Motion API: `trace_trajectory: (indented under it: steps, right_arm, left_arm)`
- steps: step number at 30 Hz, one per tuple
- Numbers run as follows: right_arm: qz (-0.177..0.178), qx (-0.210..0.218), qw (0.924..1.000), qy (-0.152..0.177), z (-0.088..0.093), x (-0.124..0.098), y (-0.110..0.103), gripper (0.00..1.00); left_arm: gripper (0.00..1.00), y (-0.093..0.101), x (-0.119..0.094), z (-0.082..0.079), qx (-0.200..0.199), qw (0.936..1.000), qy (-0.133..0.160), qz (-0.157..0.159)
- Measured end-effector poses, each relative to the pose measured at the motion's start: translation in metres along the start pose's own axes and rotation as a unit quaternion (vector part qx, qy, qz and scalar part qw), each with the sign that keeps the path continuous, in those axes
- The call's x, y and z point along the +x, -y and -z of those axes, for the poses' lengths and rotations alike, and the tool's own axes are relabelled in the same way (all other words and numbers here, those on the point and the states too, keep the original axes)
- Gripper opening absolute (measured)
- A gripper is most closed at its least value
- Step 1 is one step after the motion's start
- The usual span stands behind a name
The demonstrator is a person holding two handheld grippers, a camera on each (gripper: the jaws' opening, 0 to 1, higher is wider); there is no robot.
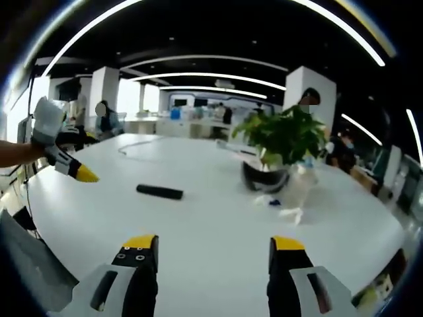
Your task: Press the specified remote control buttons in sequence, fully releasing each button before pressing the next.
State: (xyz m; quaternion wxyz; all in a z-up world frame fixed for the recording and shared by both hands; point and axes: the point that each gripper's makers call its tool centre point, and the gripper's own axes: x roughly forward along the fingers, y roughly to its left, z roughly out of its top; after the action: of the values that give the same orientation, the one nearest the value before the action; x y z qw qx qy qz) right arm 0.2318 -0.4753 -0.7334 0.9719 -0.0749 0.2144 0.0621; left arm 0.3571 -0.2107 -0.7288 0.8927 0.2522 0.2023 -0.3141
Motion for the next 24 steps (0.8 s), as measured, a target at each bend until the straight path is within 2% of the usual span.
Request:
trace_trajectory:
  steps: [10,13,17,19,24]
  right_arm:
    - [-0.001,-0.002,1.0000,-0.008,0.003,0.001,-0.001,0.65]
    - [-0.001,-0.003,0.9999,-0.012,0.004,0.002,-0.001,0.65]
    - [0.000,-0.004,0.9999,-0.014,0.005,0.002,-0.001,0.64]
    - [-0.001,-0.005,0.9999,-0.016,0.006,0.002,-0.001,0.64]
    - [0.000,-0.008,0.9997,-0.022,0.008,0.002,-0.001,0.63]
  left_arm:
    - [0.88,-0.007,0.030,-0.006,0.002,0.9975,-0.030,0.063]
    - [0.85,-0.005,0.036,-0.010,0.031,0.9958,-0.035,0.079]
    - [0.85,-0.003,0.048,-0.014,0.048,0.9935,-0.040,0.095]
    - [0.84,-0.001,0.055,-0.009,0.061,0.9907,-0.055,0.108]
    - [0.76,0.000,0.069,-0.002,0.078,0.9866,-0.068,0.126]
